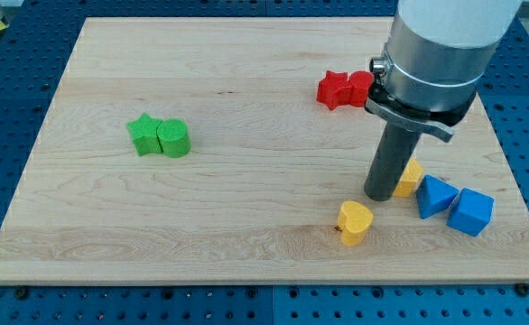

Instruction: Move yellow hexagon closer to the red star and red circle

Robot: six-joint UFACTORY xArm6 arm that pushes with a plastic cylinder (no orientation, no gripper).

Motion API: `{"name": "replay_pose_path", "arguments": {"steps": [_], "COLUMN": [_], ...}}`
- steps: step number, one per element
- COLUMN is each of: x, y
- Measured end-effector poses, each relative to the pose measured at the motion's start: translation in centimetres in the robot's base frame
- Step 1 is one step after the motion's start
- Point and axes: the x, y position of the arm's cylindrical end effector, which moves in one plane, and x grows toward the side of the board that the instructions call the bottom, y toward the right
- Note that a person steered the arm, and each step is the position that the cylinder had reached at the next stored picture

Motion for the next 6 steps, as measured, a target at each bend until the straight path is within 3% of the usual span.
{"name": "replay_pose_path", "arguments": {"steps": [1, 4, 6], "x": [1.2, -2.8, -2.0], "y": [1.6, 3.6, 6.8]}}
